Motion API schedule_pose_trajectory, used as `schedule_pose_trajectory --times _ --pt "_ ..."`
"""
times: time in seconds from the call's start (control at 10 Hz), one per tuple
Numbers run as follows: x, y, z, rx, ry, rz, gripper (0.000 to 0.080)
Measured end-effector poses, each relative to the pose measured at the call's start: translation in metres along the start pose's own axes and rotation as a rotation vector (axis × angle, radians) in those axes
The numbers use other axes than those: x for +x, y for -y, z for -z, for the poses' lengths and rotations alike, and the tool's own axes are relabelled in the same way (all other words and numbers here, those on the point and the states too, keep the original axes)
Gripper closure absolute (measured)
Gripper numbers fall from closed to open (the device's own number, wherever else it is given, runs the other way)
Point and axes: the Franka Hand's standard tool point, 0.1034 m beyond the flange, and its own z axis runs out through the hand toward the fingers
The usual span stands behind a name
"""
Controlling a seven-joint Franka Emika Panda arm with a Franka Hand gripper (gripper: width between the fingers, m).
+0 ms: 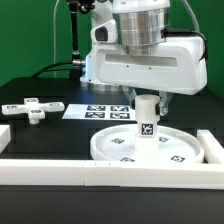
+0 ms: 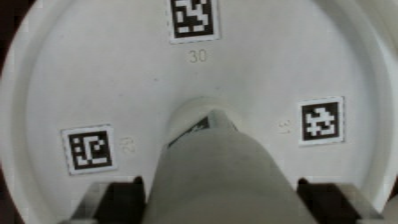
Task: Assemble round table
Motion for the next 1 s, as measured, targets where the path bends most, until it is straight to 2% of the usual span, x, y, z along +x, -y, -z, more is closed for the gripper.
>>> schedule_pose_trajectory --times 0.3,0.4,1.0 --pt "-0.0004 0.0009 -0.0002 0.007 0.003 -0.163 0.0390" --pt "0.0011 0.0014 -0.0004 0.029 0.007 -0.265 0.0390" --pt "0.0017 0.0052 -0.0010 0.116 0.075 -0.904 0.0390"
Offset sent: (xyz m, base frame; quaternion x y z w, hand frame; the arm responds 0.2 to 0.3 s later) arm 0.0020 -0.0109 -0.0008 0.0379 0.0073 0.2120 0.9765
